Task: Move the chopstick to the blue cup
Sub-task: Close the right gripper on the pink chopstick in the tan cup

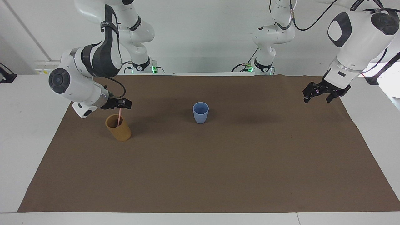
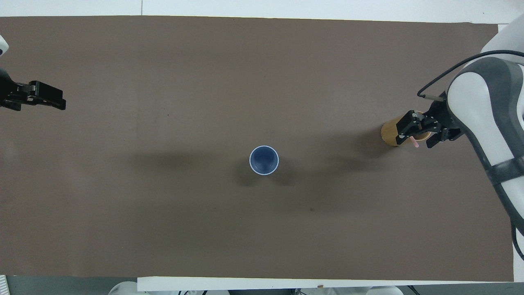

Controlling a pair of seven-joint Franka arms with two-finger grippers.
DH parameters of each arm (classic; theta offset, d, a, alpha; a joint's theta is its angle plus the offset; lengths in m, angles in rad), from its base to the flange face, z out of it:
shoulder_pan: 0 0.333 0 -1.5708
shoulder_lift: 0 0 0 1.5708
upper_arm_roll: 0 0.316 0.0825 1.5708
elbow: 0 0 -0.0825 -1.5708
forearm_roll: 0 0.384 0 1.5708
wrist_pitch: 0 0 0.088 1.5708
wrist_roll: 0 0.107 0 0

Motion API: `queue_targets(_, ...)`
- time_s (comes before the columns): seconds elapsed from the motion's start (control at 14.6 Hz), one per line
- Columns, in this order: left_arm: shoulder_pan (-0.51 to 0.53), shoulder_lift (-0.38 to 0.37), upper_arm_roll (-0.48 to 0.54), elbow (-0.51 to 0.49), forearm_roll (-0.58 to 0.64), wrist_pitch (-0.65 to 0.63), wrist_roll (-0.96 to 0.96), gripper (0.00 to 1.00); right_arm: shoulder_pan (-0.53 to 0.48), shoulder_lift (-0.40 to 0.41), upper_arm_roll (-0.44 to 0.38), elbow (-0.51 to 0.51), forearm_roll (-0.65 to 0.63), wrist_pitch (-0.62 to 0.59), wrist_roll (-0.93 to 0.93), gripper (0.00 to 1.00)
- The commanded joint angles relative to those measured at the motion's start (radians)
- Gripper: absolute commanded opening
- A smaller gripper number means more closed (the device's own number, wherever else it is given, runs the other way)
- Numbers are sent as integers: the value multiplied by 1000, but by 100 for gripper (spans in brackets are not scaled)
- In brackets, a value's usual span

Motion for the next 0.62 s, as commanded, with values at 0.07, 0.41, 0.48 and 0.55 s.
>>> queue_targets(0.07, -9, 14, 1, 19, -8, -44, -35, 100, -18, -25, 6, -32, 23, -5, 9, 59)
queue_targets(0.41, 3, 2, 4, -6, -7, -52, -37, 100, -16, -23, 6, -29, 25, -4, 37, 11)
queue_targets(0.48, 5, 2, 4, -6, -7, -50, -37, 100, -16, -23, 6, -30, 25, -4, 38, 6)
queue_targets(0.55, 5, 3, 6, -6, -7, -41, -37, 100, -16, -23, 6, -29, 25, -7, 40, 0)
